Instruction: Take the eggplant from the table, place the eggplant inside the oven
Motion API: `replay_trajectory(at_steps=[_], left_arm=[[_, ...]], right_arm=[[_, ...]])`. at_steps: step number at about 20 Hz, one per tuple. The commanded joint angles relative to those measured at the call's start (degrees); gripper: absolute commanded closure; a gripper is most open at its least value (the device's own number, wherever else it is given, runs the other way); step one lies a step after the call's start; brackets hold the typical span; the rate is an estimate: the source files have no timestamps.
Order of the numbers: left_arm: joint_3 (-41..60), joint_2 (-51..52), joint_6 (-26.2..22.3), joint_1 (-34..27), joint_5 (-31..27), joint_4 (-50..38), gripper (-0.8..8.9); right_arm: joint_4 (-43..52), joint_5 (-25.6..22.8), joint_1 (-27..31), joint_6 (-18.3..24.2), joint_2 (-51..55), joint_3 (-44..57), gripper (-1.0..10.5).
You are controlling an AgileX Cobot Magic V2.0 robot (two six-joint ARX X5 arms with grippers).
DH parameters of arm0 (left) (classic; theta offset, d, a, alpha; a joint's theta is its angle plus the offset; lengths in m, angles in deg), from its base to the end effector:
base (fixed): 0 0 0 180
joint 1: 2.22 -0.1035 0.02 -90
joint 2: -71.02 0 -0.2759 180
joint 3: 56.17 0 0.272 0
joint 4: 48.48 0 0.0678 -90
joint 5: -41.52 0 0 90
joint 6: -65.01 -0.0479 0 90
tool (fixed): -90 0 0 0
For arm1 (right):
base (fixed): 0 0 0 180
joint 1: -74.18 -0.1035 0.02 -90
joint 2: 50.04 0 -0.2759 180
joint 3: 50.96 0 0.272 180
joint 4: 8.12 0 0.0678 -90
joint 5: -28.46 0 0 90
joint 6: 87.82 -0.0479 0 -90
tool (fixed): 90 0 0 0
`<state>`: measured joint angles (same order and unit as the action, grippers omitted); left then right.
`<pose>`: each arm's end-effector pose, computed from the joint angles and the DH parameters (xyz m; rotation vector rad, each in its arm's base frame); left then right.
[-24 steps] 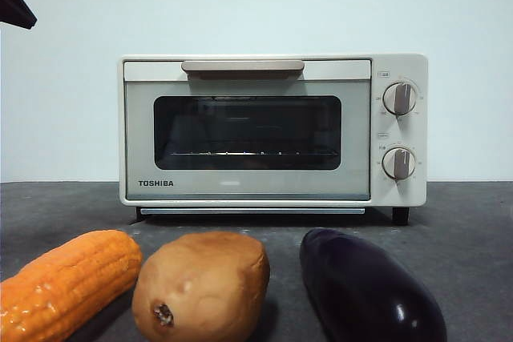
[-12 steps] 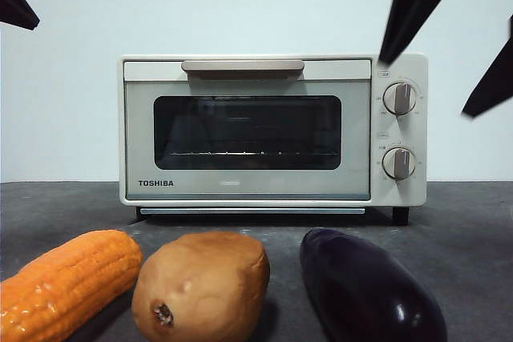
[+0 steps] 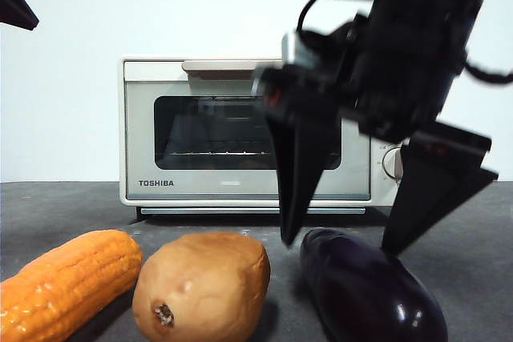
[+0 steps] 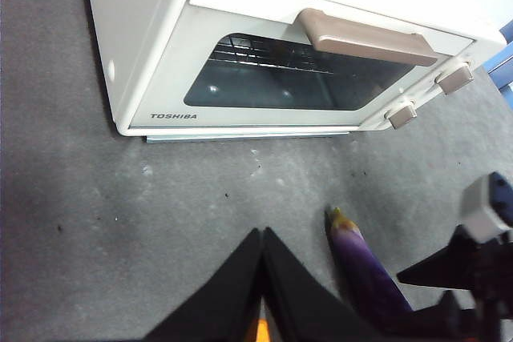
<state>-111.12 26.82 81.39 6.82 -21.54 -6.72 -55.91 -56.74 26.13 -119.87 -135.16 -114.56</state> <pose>0.1784 -0.0504 0.2897 -0.3552 0.6284 -0.5315 0.1911 0.2186 0.1705 0.0042 1.3232 0.4473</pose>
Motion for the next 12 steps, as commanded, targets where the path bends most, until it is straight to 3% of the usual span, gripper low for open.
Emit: replay_trajectory(at_steps=[1, 8, 10, 12], left_arm=[[-1.31, -0.42, -0.81, 0.15, -0.13, -0.26, 8.09], [-1.31, -0.42, -1.2, 0.15, -0.11, -0.26, 8.09], [-1.31, -0.42, -1.2, 0.15, -0.11, -0.26, 8.09], [-1.33, -0.42, -1.18, 0.57, -0.09, -0.31, 8.09]], right_arm=[[0.72, -0.74, -0.74, -1.05, -2.97, -1.03, 5.4], [0.68, -0.09, -0.94, -2.47, -4.02, -1.03, 7.8], [-0.2, 2.29, -0.94, -2.4, -3.89, -1.09, 8.2], [-5.66, 4.37, -0.77, 1.22, -2.73, -2.86, 8.2]])
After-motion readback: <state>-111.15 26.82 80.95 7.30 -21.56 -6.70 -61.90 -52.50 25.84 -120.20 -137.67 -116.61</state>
